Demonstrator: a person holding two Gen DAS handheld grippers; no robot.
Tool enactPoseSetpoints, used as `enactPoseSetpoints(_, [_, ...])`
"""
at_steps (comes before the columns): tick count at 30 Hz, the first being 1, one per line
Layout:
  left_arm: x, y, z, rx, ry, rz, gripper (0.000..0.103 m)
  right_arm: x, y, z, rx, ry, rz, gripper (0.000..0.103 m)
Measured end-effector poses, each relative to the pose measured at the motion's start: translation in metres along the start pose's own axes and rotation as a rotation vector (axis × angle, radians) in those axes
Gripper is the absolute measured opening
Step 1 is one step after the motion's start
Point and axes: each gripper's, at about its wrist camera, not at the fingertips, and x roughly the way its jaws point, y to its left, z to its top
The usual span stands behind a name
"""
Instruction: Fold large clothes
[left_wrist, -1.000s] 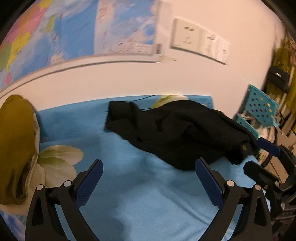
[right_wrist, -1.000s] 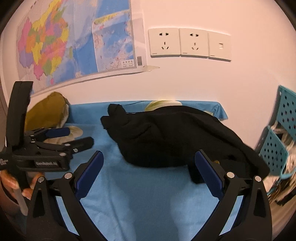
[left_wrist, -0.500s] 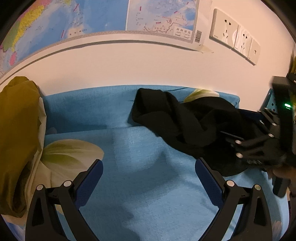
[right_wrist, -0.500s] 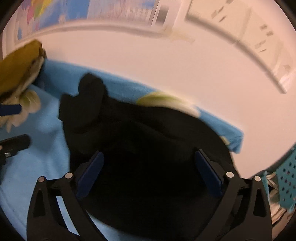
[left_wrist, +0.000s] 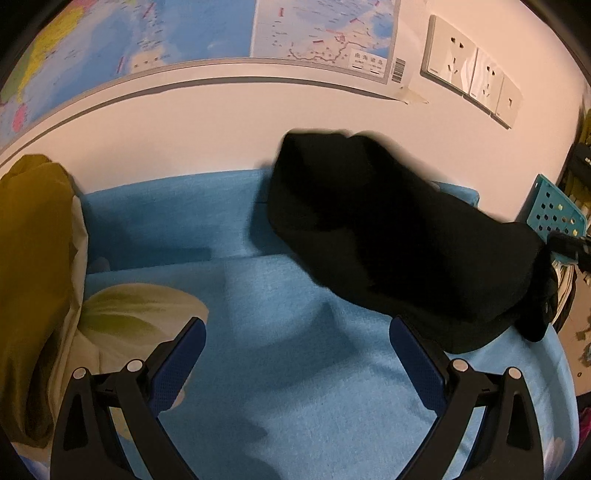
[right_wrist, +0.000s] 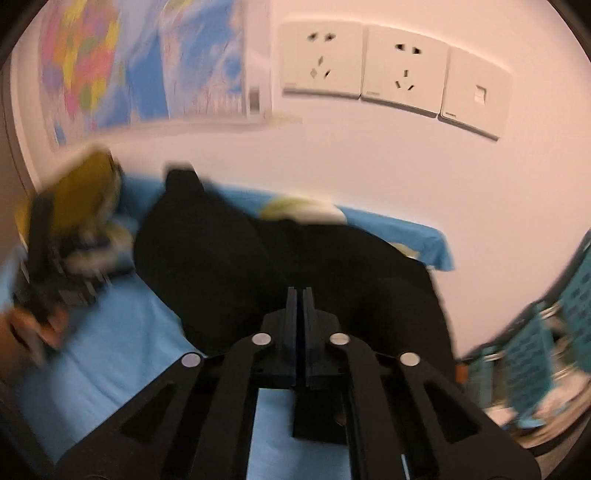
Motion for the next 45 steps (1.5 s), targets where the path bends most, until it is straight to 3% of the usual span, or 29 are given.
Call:
enactPoseSetpoints(2, [0.003,-0.001,0.001,0.008,0.002,-0.001,0.096,0.001,0.016,-0.001,-0.042,-0.026,-0.013,0.075])
enactPoseSetpoints(3, [0.005,-0.001,0.002,0.009,0.006,0.001,0.096,0.002,0.027,0.002,-0.065,-0.047,-0.009,0.081])
enactPoseSetpoints(7, [0.007,0.006,0.002,-0.01,0.01,0.007,0.096,0.02,0.081,0.008,-0.223,-0.08,0.03,0.08])
enactPoseSetpoints(9, [0.007,0.012,0.003,-0.028,0.009,0.015,0.096,0.042,0.114,0.01,-0.341,-0.07,0.005,0.081])
enactPoseSetpoints(13, [0.006,0.023,0.004,-0.059,0.004,0.02,0.096,0.088,0.144,0.012,-0.425,-0.028,-0.015,0.08])
enactPoseSetpoints(14, [0.006,0.025,0.005,-0.062,0.006,0.024,0.096,0.1,0.146,0.015,-0.439,-0.017,-0.041,0.07])
enactPoseSetpoints(15, [0.006,0.027,0.005,-0.067,0.005,0.024,0.096,0.103,0.141,0.017,-0.429,-0.013,-0.037,0.037])
enactPoseSetpoints(17, [0.007,0.029,0.004,-0.075,0.007,0.022,0.096,0.099,0.116,0.029,-0.291,0.006,0.058,0.009])
enactPoseSetpoints(18, [0.007,0.03,0.005,-0.077,0.004,0.019,0.096,0.091,0.1,0.034,-0.225,-0.018,0.108,0.009])
enactPoseSetpoints(20, [0.008,0.032,0.006,-0.081,0.004,0.016,0.096,0.079,0.078,0.043,-0.155,-0.055,0.08,0.01])
enactPoseSetpoints(22, [0.011,0.032,0.007,-0.087,0.008,0.007,0.096,0.078,0.071,0.046,-0.13,-0.047,0.075,0.021])
enactPoseSetpoints(24, [0.013,0.032,0.006,-0.079,0.015,0.01,0.096,0.086,0.082,0.043,-0.176,-0.022,0.046,0.054])
enactPoseSetpoints(25, [0.013,0.03,0.005,-0.075,0.016,0.01,0.096,0.091,0.088,0.041,-0.203,-0.01,0.028,0.06])
enactPoseSetpoints(28, [0.014,0.029,0.004,-0.066,0.017,0.009,0.096,0.112,0.093,0.041,-0.241,0.028,0.009,0.047])
enactPoseSetpoints(29, [0.013,0.028,0.004,-0.065,0.019,0.005,0.096,0.114,0.09,0.042,-0.23,0.036,0.017,0.022])
enactPoseSetpoints(30, [0.014,0.028,0.004,-0.063,0.021,0.001,0.096,0.111,0.084,0.045,-0.203,0.03,0.038,0.01])
enactPoseSetpoints(35, [0.015,0.024,0.005,-0.051,0.013,-0.053,0.096,0.032,0.04,0.069,-0.079,-0.133,0.083,0.008])
enactPoseSetpoints(39, [0.005,0.002,0.007,0.005,-0.021,-0.185,0.096,-0.051,-0.009,0.088,0.009,-0.261,0.046,0.008])
enactPoseSetpoints(45, [-0.001,-0.06,0.008,0.14,-0.046,-0.317,0.096,-0.099,-0.049,0.076,0.118,-0.303,0.022,0.008])
